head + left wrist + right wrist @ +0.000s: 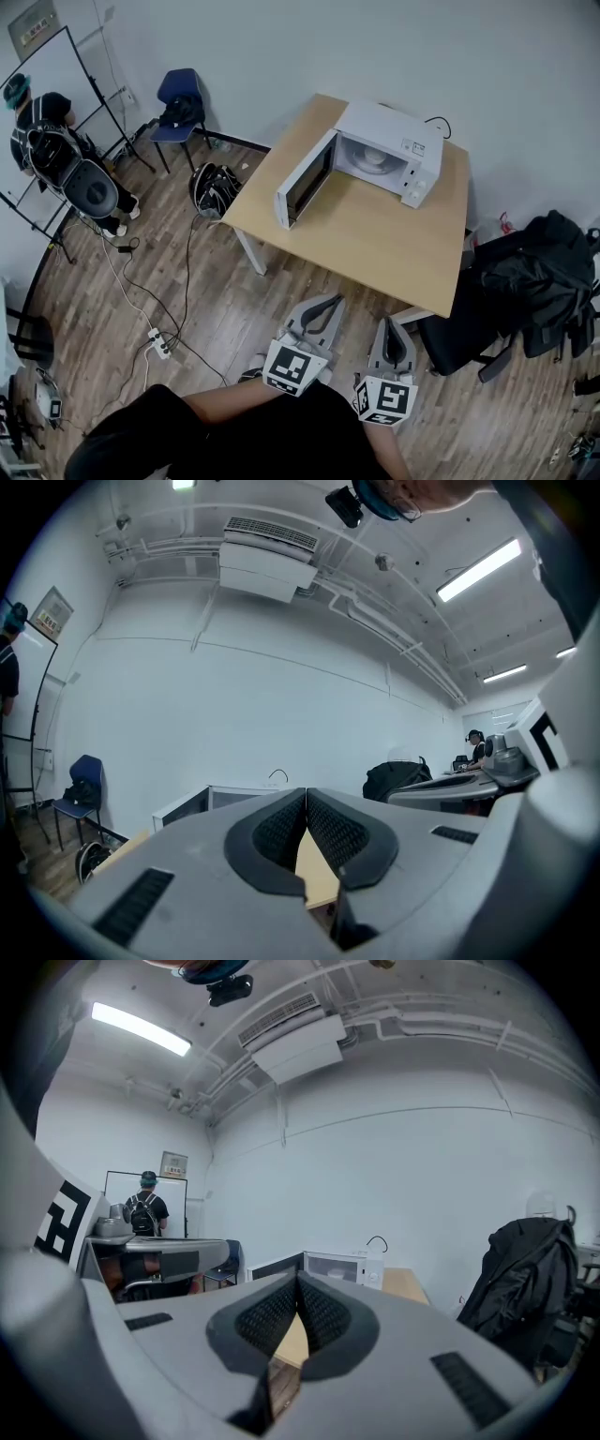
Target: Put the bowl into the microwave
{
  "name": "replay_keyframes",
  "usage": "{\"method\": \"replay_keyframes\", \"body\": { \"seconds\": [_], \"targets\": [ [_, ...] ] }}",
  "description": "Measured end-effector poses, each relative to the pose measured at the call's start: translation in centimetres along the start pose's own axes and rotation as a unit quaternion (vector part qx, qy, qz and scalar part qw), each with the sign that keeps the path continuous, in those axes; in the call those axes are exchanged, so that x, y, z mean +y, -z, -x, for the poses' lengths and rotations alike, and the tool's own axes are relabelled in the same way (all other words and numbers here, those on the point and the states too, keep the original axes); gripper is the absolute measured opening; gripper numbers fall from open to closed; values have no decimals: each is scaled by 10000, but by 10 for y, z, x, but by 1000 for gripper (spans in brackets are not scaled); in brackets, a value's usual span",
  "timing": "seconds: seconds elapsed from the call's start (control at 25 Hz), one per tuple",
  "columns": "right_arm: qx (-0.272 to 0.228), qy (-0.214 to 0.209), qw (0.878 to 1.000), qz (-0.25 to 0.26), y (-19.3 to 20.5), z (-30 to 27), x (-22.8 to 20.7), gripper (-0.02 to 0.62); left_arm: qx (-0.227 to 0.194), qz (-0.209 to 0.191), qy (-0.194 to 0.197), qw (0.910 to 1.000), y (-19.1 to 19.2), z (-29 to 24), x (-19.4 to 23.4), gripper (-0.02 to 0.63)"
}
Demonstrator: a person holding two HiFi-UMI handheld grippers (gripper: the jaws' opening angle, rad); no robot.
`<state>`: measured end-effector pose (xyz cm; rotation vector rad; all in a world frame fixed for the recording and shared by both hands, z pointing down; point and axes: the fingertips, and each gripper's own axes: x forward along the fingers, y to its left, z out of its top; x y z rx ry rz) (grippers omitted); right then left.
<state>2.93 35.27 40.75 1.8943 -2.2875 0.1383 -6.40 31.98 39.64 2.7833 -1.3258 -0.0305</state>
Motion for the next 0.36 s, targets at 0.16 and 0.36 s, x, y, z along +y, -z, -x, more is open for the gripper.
{"method": "replay_keyframes", "body": {
  "seconds": [0.16,0.36],
  "targets": [
    [-5,-30,10000,14,-1,-2,3,59,3,62,2,10000,2,3,0,12],
    [-24,-28,10000,44,-2,-4,-6,59,24,54,45,10000,5,-4,-6,12]
  ]
}}
